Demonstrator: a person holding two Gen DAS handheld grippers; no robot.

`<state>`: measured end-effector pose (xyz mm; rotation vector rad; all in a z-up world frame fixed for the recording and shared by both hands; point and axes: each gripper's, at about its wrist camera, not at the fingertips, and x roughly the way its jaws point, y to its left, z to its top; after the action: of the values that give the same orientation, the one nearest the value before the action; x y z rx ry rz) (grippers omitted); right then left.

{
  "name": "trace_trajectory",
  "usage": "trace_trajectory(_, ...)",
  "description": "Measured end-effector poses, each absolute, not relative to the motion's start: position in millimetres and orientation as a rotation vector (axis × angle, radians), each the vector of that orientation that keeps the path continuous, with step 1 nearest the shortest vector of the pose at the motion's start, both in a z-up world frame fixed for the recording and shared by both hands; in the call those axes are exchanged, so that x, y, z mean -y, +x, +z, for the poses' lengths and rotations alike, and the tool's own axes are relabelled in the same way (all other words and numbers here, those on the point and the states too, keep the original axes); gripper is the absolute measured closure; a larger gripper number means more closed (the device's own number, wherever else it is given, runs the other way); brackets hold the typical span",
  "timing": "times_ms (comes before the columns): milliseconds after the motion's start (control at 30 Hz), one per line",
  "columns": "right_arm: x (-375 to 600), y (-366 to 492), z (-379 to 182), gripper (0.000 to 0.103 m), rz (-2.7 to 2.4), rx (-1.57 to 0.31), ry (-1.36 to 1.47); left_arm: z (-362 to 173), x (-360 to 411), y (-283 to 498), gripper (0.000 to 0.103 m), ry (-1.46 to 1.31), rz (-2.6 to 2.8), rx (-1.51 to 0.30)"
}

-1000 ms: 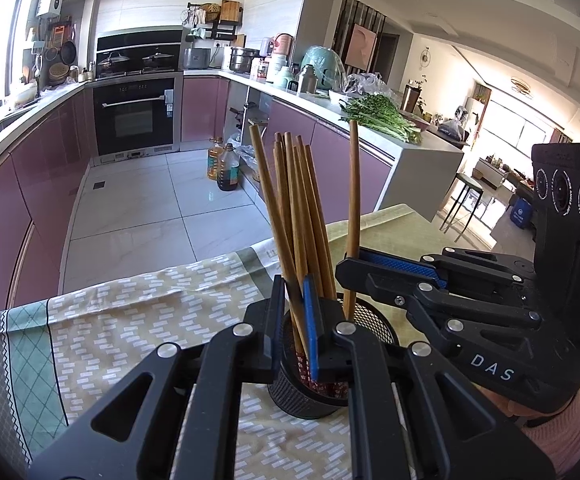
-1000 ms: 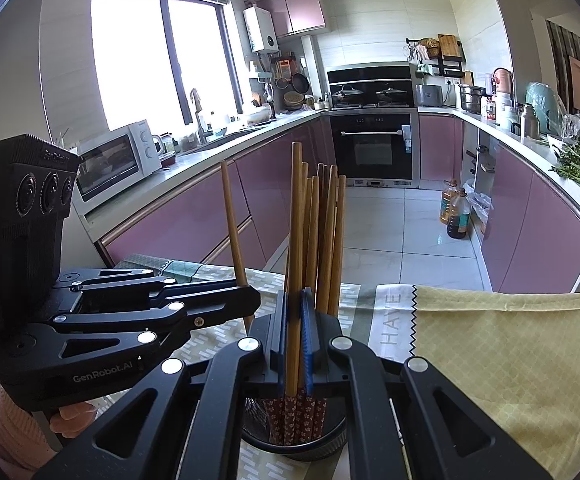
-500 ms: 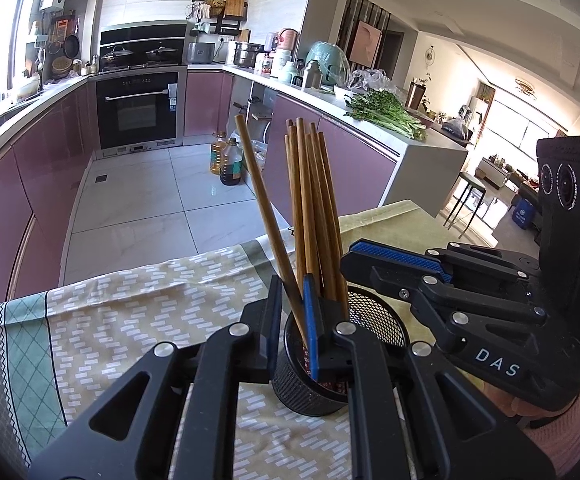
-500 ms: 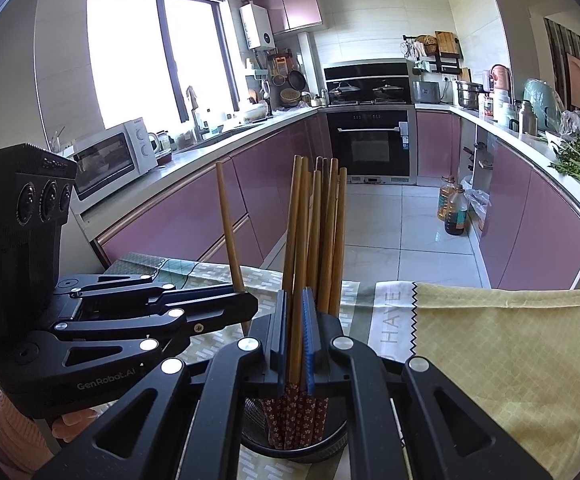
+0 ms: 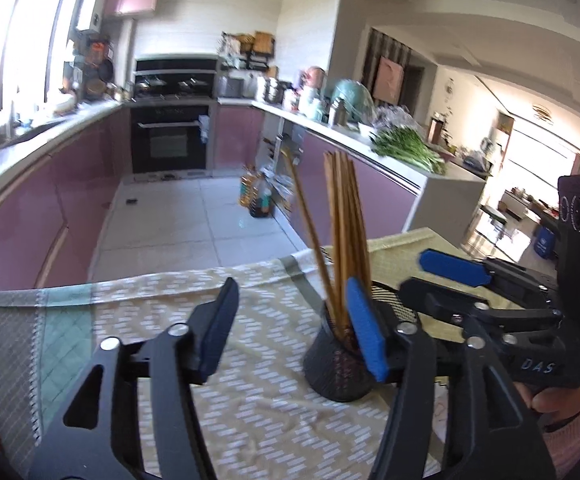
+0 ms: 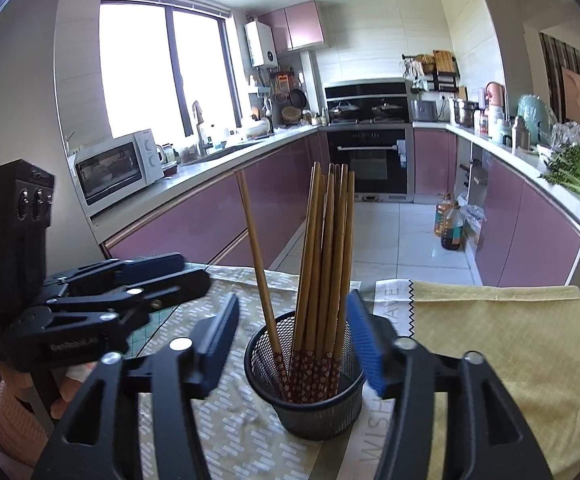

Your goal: Organize utensils

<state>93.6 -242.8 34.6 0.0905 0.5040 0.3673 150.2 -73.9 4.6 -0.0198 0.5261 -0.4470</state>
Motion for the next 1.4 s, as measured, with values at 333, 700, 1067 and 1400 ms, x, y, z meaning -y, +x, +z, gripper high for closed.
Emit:
trace_trajectory(333,223.0,51.4,29.6,0.007,0.300,-0.388,0.025,11.7,27.6,81.2,0.006,-0.015,-0.237,-0.360)
trace_trajectory(700,202.7,16.0,32.8,0.007,0.236,-0.286,0.003,13.7,3.7,32.1,0.006,-0.021,-0.122,-0.270)
trace_trajectory(1067,195.5,3.8,33.8,0.007,0.217,-0.259,0.016,16.8,0.0,5.8,0.006,-0.019,-0.073,-0.225)
trace_trajectory(1400,192.5,-2.9,35.4,0.007,0.207,-0.239,0.012,20.4,2.5,-5.3,0.006,-0.008,-0.074,-0.202)
